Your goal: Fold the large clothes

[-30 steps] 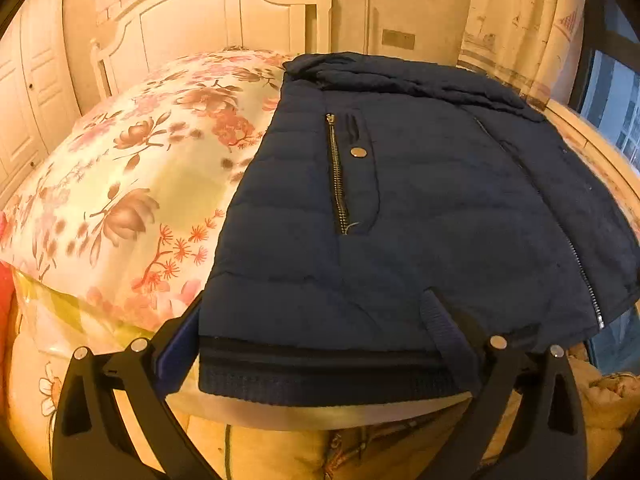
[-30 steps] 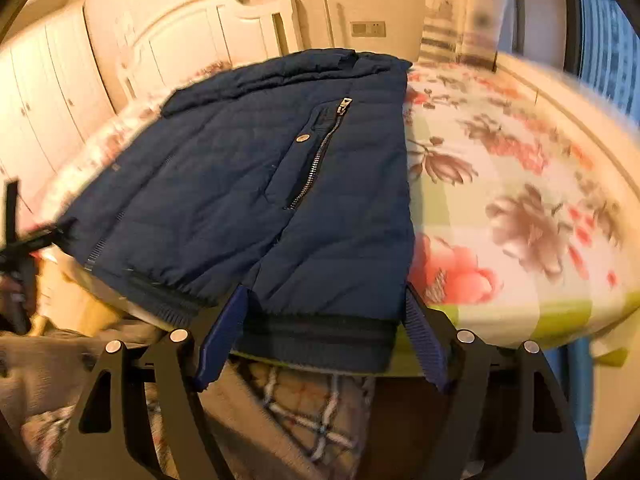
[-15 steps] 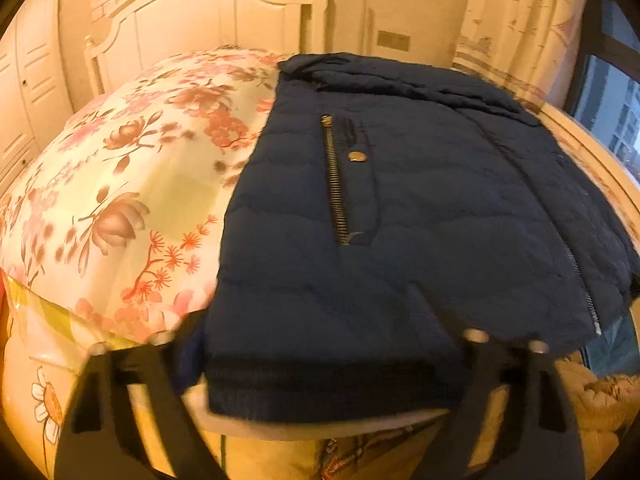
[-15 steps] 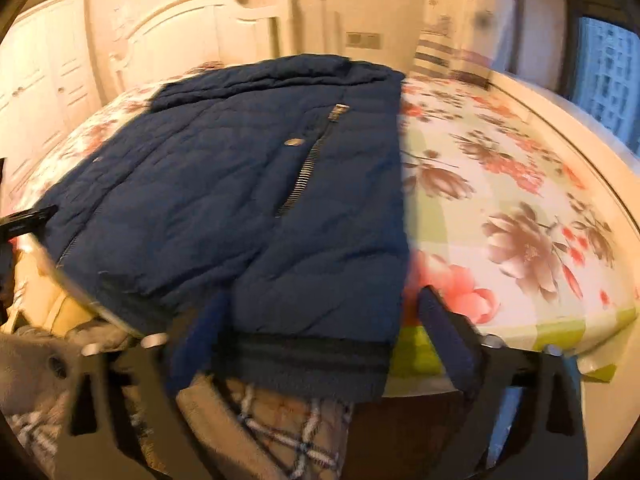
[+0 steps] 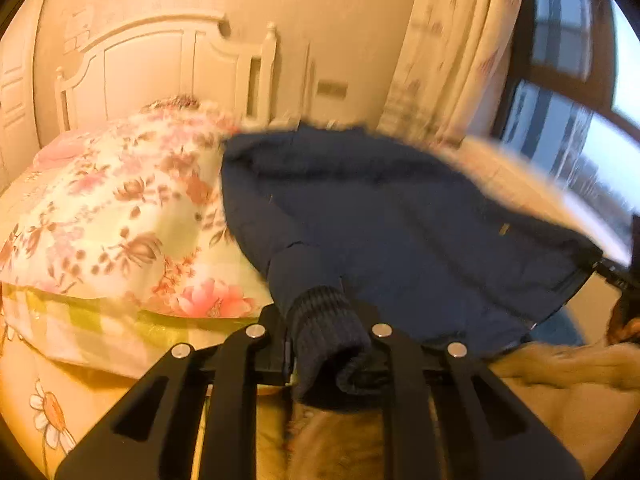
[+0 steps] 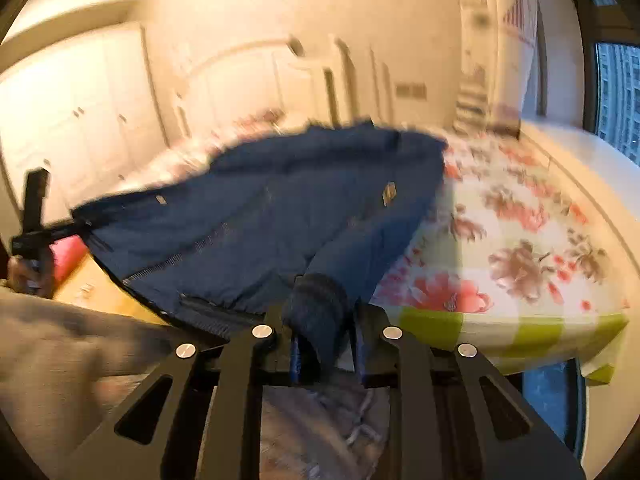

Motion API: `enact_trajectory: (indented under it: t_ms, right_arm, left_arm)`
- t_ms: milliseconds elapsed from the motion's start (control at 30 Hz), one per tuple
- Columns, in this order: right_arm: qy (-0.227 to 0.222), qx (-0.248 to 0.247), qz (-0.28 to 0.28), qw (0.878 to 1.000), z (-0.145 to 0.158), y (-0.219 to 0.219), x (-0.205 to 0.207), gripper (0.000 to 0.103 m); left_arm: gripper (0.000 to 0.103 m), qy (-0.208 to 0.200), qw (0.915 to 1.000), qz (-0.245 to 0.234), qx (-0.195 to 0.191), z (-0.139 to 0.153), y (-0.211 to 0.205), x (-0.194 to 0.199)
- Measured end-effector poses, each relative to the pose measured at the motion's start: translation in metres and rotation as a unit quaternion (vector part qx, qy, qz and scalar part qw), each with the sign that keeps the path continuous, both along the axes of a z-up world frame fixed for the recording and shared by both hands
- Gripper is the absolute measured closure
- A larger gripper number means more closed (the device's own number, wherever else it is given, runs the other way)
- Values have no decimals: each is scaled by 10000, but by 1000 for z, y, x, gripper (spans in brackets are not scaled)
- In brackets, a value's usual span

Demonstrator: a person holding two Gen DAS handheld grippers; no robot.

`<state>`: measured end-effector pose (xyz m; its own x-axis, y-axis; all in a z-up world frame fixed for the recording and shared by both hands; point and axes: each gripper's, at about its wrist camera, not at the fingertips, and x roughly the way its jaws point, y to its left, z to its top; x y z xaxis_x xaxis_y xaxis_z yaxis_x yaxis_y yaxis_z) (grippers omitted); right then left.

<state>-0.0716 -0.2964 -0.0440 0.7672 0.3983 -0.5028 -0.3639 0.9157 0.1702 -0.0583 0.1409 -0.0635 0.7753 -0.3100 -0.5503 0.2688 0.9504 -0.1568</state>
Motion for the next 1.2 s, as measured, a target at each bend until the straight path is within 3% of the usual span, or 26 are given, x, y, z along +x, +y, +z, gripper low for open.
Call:
enact_trajectory:
  t_ms: [133, 267, 400, 500, 600, 633, 667, 700, 733, 767, 800, 867, 933, 1000, 1100, 1200]
  right_arm:
    - [-873, 218, 36, 9959, 62, -2, -20, 81]
    - [-1236, -71, 65, 9923, 99, 6, 35, 81]
    - [-809, 32, -171, 9966, 112, 10, 151, 81]
    - [-382, 19, -456, 9982, 104, 13, 239, 81]
    - [583, 407, -672, 9952, 72, 0, 334, 77]
    - [844, 573, -780, 9917, 60, -8, 357, 76]
    - [1001, 732, -871, 9885, 48, -15, 371, 71]
    - [1150, 943, -985, 9840, 37, -25, 384, 50]
    - [1241, 1013, -1209, 9797, 28, -36, 394, 39]
    - [1259, 1037, -1428, 9762, 19, -48, 402, 16]
    - [1187, 1050, -1457, 9766, 14, -57, 402, 10]
    - [1152, 508, -1549, 9799, 5, -63, 410, 10]
    - [1245, 40, -1420, 9820, -6, -60, 410, 10]
    - [1334, -54, -1146, 9844, -14, -59, 413, 10]
    - [1370, -143, -661, 9883, -20, -48, 417, 10]
    - [1438, -319, -360, 9884, -23, -33, 424, 10]
  left_arm:
    - [86, -694, 9962, -105, -518, 49, 9, -24]
    - [83, -897, 9919, -155, -886, 83, 12, 18]
    - [77, -500, 9929, 86, -1079, 103, 4, 133]
    - [71, -113, 9940, 512, -962, 100, -2, 216]
    - [58, 744, 9857, 821, -1269, 73, 5, 310]
    - [48, 910, 9818, 926, -1387, 65, 10, 330]
    - [39, 985, 9783, 1142, -1423, 56, 17, 348]
    - [33, 953, 9758, 1480, -1296, 50, 22, 357]
    - [22, 868, 9740, 1767, -1120, 47, 29, 363]
    - [18, 758, 9729, 1969, -942, 45, 37, 368]
    - [18, 718, 9730, 2038, -805, 43, 43, 373]
    - [18, 664, 9744, 2133, -246, 38, 51, 383]
    - [18, 651, 9766, 2037, 223, 30, 52, 387]
    - [18, 797, 9830, 1588, 464, 18, 50, 391]
    - [18, 1100, 9918, 638, 158, 3, 43, 394]
    - [15, 1292, 9916, 89, -24, -9, 34, 394]
